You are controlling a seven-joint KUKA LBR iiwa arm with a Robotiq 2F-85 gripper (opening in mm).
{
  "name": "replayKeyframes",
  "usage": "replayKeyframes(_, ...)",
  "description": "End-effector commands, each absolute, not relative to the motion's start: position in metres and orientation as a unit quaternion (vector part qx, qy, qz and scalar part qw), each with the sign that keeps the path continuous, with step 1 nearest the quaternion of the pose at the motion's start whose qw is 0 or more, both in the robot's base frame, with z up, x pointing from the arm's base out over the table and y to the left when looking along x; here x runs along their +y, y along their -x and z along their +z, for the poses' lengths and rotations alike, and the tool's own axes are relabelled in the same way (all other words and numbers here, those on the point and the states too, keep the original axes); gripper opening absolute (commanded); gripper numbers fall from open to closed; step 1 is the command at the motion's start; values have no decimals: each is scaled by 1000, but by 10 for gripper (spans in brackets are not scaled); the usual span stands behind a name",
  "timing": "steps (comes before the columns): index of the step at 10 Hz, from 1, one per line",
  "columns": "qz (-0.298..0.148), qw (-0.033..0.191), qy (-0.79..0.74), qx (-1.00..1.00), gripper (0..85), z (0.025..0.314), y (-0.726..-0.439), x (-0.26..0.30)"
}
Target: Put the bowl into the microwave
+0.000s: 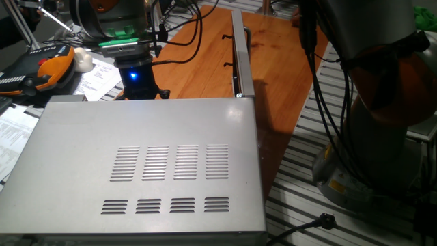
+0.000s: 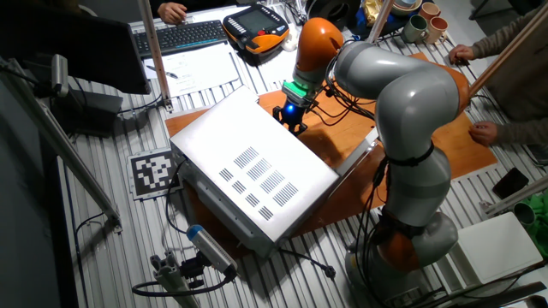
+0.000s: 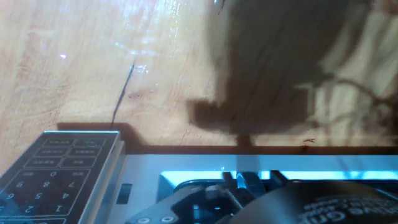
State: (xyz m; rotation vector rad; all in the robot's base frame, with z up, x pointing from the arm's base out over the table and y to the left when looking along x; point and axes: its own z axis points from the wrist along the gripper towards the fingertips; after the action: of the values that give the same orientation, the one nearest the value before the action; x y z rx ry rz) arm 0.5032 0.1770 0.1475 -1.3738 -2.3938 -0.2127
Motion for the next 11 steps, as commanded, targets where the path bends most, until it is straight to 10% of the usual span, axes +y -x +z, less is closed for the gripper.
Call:
replayKeyframes(1,-77,184,485,-851,0,147,-503,177)
replayKeyframes(11,-83,176,482,-854,0,141,-498,180)
